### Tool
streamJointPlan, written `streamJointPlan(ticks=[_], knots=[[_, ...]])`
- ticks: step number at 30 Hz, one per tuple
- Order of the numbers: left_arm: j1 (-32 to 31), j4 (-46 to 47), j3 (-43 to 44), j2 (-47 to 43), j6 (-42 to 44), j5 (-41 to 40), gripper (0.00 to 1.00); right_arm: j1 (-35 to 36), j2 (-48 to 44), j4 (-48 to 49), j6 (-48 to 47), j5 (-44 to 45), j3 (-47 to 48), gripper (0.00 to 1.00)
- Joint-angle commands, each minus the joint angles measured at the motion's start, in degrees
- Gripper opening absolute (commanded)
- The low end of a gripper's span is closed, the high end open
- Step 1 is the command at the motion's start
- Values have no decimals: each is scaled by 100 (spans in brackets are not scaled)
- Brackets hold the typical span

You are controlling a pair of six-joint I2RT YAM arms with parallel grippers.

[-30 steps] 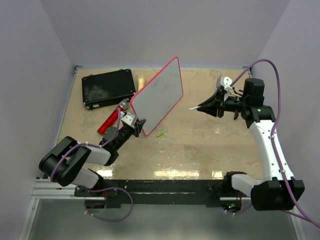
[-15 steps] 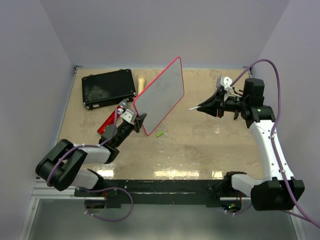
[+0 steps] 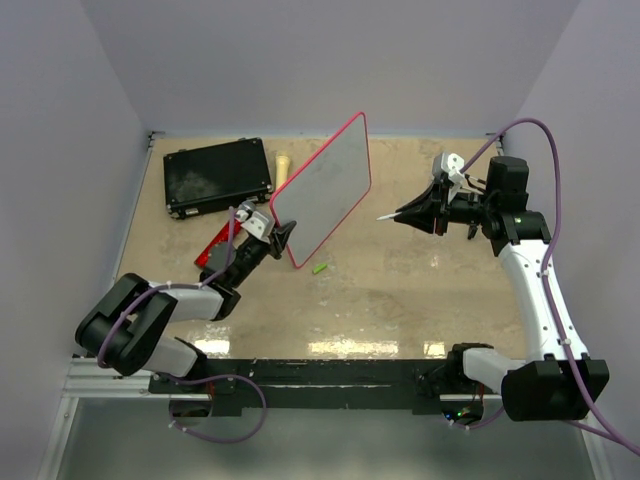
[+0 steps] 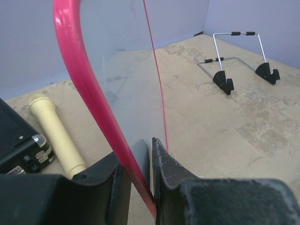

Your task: Write a sentence on the whiteboard

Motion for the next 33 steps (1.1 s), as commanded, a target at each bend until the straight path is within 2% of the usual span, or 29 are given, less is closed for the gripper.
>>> streamJointPlan(ticks=[1, 12, 18, 21, 25, 33], knots=[[75, 673, 257, 138, -110, 304, 25, -14, -24, 70, -23, -214, -8, 0], [207, 946, 406, 428, -339, 612, 28, -14, -15, 34, -59, -223, 1, 0], [225, 911, 564, 543, -330, 673, 26, -14, -6, 26, -68, -223, 1, 0], [225, 867, 634, 587, -312, 708, 18, -14, 3, 17, -68, -223, -8, 0], [242, 806, 723, 596, -277, 753, 0, -14, -6, 17, -76, -223, 1, 0], [391, 393, 1109, 376, -715, 708, 0, -23, 3, -10, -111, -223, 1, 0]])
